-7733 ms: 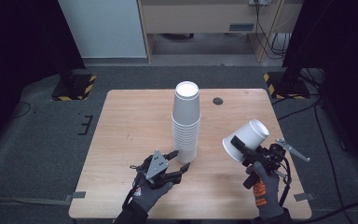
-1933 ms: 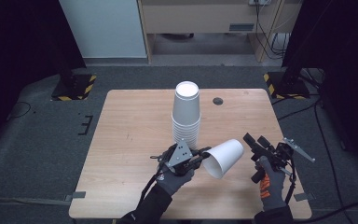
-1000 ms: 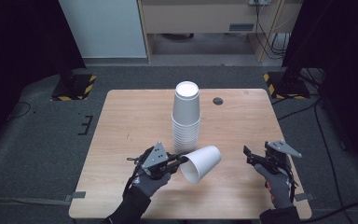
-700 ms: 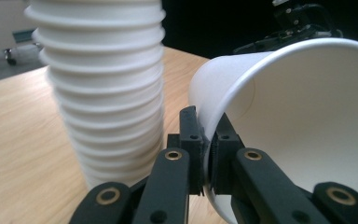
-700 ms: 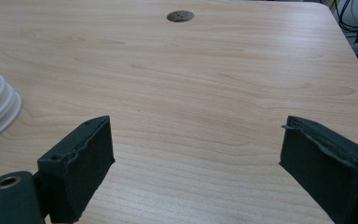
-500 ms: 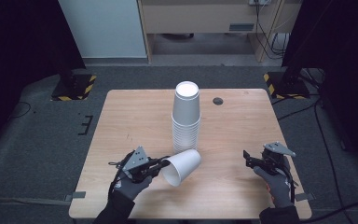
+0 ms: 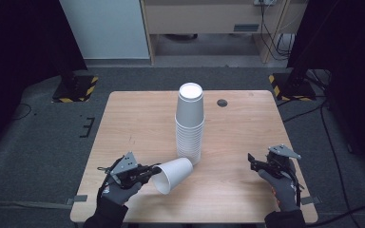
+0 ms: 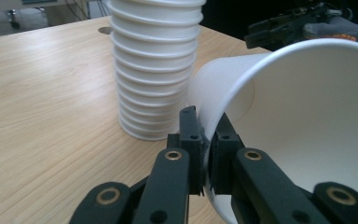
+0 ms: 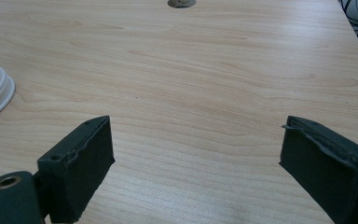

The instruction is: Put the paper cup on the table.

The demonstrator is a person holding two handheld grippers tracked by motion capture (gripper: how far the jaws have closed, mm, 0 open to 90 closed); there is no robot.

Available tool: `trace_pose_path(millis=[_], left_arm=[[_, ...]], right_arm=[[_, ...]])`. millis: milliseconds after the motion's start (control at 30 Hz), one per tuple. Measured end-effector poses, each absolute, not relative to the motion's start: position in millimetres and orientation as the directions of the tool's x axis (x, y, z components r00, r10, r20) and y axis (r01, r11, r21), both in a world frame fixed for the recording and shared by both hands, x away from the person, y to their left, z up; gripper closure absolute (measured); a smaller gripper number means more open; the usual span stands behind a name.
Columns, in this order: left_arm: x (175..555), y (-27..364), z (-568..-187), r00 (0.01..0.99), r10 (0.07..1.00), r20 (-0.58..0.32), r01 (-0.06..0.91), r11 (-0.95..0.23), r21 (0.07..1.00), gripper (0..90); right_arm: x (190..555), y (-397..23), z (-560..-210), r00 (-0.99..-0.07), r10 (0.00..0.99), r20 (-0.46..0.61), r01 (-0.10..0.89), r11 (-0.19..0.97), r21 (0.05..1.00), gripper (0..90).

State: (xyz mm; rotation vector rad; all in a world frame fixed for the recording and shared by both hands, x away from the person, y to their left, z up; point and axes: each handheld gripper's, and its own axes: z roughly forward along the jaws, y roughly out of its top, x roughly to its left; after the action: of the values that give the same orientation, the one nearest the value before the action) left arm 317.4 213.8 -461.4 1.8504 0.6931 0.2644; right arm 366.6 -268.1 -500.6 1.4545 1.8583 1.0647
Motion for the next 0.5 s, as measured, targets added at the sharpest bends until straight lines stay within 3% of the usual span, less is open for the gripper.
trace_pose_path(millis=[500], left_arm=[[313,247,-462,0.730,0.666,-0.155,0.396,-0.227,0.890,85.7]], right_arm=[[368,-266,-508,-0.283,0.959,0.013,0.551,0.152,0.820,9.4]])
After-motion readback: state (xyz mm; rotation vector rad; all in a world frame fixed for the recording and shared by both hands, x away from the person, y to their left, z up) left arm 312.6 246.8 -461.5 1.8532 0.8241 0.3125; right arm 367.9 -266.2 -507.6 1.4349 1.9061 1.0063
